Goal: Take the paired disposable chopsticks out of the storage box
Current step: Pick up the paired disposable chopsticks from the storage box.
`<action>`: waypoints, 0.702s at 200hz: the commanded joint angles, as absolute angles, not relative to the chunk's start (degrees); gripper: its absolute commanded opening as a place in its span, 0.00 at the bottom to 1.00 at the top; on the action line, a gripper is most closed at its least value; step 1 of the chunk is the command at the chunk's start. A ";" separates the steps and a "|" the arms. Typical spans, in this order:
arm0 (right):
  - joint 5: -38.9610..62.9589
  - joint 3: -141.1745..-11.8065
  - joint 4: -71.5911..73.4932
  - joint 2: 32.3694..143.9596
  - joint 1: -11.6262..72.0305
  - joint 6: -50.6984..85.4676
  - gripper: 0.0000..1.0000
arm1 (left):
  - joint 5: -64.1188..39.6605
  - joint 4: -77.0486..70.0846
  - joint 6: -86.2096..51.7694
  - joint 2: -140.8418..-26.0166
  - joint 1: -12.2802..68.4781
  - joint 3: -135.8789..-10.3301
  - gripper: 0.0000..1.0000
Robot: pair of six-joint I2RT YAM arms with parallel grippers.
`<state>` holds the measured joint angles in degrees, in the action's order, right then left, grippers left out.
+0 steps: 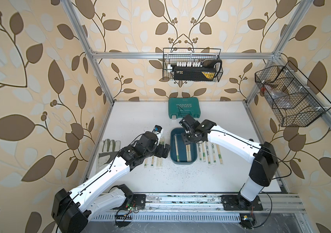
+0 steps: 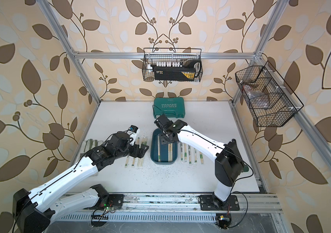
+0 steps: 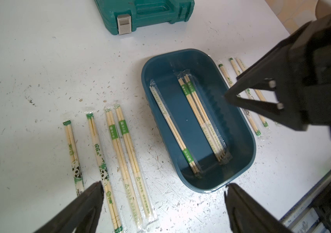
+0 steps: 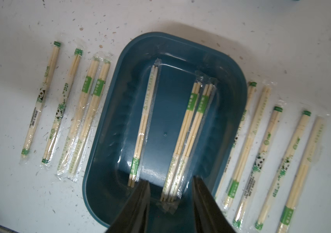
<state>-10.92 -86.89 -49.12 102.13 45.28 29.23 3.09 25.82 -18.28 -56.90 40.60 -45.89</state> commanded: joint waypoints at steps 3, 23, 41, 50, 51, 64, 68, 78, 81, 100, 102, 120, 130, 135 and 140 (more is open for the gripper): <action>-12.21 -90.14 -50.58 107.20 46.82 32.11 0.37 | 4.83 25.10 -18.85 -55.20 41.04 -45.90 0.97; -13.06 -91.32 -49.91 110.93 46.85 32.78 0.37 | 4.46 25.34 -18.95 -55.59 41.03 -46.15 0.97; -13.64 -91.72 -49.19 113.83 46.81 33.04 0.37 | 4.35 25.95 -19.14 -56.07 41.04 -46.59 0.97; -14.07 -91.89 -48.93 114.87 46.78 33.32 0.37 | 4.23 26.17 -19.10 -56.00 41.04 -46.58 0.97; -14.07 -91.83 -48.94 114.96 46.77 33.36 0.37 | 4.22 26.23 -19.13 -55.99 41.04 -46.58 0.97; -14.64 -91.93 -48.48 116.11 46.68 33.90 0.38 | 4.31 26.19 -19.12 -55.71 41.04 -46.46 0.97; -14.94 -91.86 -48.35 116.38 46.67 34.17 0.38 | 4.32 26.19 -19.08 -55.56 41.04 -46.34 0.97; -15.63 -91.76 -48.04 117.03 46.50 34.67 0.39 | 4.31 26.15 -18.99 -55.38 41.04 -46.32 0.97; -15.82 -91.76 -47.90 117.25 46.45 34.78 0.39 | 4.31 26.11 -19.02 -55.37 41.04 -46.30 0.97; -16.63 -92.06 -48.07 118.90 45.65 35.37 0.40 | 4.42 26.30 -19.02 -55.37 41.04 -46.32 0.97; -16.86 -92.10 -48.07 119.09 45.51 35.47 0.40 | 4.40 26.31 -19.04 -55.37 41.04 -46.27 0.97; -17.56 -92.09 -48.10 120.02 44.79 35.86 0.40 | 4.60 26.64 -18.95 -55.47 41.04 -46.23 0.97; -18.34 -92.09 -48.21 120.47 44.48 36.10 0.40 | 4.70 26.84 -19.06 -55.42 41.04 -46.20 0.97; -18.89 -92.02 -48.08 120.55 44.39 36.20 0.41 | 4.67 26.81 -19.05 -55.37 41.04 -46.14 0.97; -19.15 -91.86 -47.63 120.63 44.32 36.06 0.41 | 4.73 26.78 -19.03 -55.37 41.04 -46.06 0.97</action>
